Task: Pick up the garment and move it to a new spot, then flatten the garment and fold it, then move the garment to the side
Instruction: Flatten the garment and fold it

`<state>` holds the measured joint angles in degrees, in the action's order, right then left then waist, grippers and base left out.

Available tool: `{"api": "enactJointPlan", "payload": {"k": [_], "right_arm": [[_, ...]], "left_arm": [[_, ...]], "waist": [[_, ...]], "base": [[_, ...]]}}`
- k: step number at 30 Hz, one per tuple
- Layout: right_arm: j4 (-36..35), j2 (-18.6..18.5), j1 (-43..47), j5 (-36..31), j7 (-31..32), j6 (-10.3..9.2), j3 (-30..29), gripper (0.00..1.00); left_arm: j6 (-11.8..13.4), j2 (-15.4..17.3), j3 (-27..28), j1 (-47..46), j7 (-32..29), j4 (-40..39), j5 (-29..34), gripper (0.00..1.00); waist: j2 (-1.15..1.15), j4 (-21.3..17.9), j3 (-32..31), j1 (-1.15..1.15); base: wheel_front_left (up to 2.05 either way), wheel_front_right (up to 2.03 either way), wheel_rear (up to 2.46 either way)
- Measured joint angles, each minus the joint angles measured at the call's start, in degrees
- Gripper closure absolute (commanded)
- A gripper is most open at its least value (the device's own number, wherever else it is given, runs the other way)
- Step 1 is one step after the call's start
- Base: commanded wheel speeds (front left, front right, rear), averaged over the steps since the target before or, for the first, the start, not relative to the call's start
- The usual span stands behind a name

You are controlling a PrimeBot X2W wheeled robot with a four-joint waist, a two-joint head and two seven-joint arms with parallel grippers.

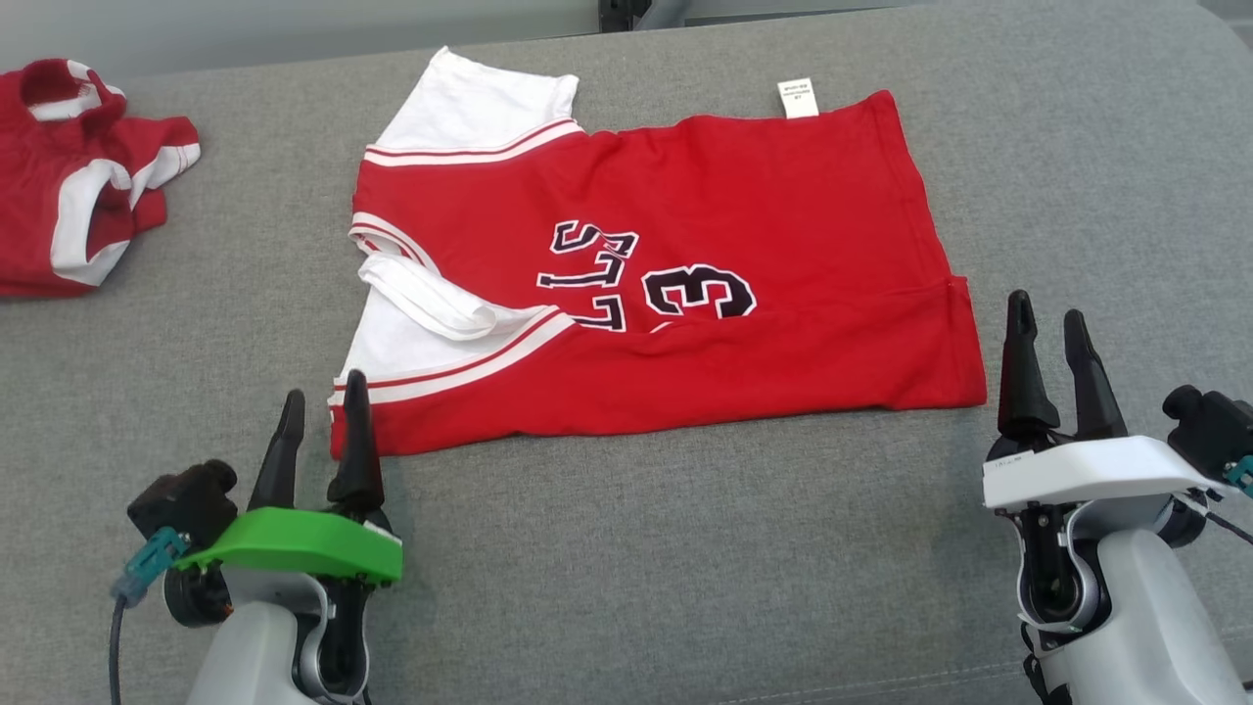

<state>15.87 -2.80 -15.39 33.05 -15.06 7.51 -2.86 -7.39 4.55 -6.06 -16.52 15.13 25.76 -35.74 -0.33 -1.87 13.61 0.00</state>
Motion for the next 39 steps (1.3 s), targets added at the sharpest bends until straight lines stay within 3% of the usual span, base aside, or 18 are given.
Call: {"api": "enactJointPlan", "payload": {"k": [17, 20, 22, 23, 26, 27, 39], "right_arm": [[-0.01, -0.01, 3.47, -2.42, 0.00, 0.00, -0.76, 0.00], [0.15, -0.02, 3.46, -2.53, 0.00, 0.00, -0.76, 0.00], [0.44, -0.02, 3.45, -2.65, 0.00, 0.00, -0.80, 0.00], [0.62, -0.02, 3.44, -2.77, 0.00, 0.00, -0.79, 0.00], [1.66, -0.01, 3.42, -3.18, 0.00, 0.00, -0.99, 0.00], [2.44, -0.02, 3.42, -3.67, 0.00, 0.00, -1.22, 0.00], [15.33, -0.02, -1.27, -4.37, 0.00, 0.00, -0.20, 0.00]], "left_arm": [[1.94, 1.56, 0.64, 2.17, -8.46, 6.30, -4.05, 0.02], [2.08, 1.57, 0.80, 1.03, -9.04, 7.27, -4.55, 0.25], [2.08, 1.56, 0.85, 0.23, -9.28, 8.15, -4.83, 0.28], [2.08, 1.57, 0.81, -0.11, -9.39, 8.56, -4.91, 0.37], [2.03, 1.53, 0.47, -1.25, -9.84, 9.73, -4.97, 0.75], [2.03, 1.52, 0.33, -1.49, -9.84, 10.06, -4.97, 1.00], [1.29, 0.96, -1.41, -2.01, -6.36, 8.62, -4.61, 1.00]], "waist": [[0.00, -1.75, -0.64, 0.00], [0.00, -2.23, -0.19, 0.00], [0.00, -2.52, 0.10, 0.00], [0.00, -2.65, 0.22, 0.00], [0.00, -2.97, 0.49, 0.00], [0.00, -3.04, 0.56, 0.00], [0.00, -1.71, 0.72, 0.00]], "base": [[0.00, 0.00, 0.00], [0.00, 0.00, 0.00], [0.00, 0.00, 0.00], [0.00, 0.00, 0.00], [0.00, 0.00, 0.00], [0.00, 0.00, 0.00], [0.00, 0.00, 0.00]]}}
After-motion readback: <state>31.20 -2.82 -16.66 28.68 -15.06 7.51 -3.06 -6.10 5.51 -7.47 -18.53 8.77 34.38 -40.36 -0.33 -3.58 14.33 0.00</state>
